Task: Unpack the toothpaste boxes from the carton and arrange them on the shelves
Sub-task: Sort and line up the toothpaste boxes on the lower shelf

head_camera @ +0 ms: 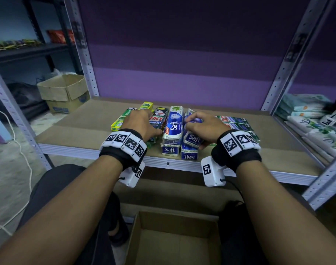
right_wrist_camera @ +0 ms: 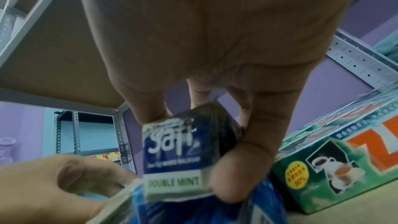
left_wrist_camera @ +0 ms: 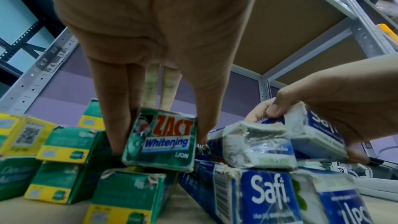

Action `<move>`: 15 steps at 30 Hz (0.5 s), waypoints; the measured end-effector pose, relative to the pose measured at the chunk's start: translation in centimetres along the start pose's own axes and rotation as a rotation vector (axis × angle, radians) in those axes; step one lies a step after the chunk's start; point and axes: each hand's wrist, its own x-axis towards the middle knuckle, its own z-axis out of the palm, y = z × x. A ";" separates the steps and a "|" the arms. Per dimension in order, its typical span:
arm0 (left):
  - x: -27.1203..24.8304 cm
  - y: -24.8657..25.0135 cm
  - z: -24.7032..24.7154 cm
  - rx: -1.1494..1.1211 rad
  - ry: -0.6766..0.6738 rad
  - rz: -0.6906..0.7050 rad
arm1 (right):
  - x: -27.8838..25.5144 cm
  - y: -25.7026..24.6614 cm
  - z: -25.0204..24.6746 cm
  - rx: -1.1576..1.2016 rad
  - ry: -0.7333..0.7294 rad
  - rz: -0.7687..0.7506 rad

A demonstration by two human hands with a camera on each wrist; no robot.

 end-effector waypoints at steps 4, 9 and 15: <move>0.1 -0.1 0.0 -0.002 -0.008 -0.043 | 0.4 0.0 0.6 -0.149 -0.019 -0.042; 0.4 -0.4 -0.2 -0.117 -0.010 -0.113 | 0.8 0.5 0.2 -0.138 -0.012 -0.016; 0.6 -1.0 -1.1 -0.442 -0.006 -0.225 | 1.4 0.8 -0.5 -0.157 0.062 0.072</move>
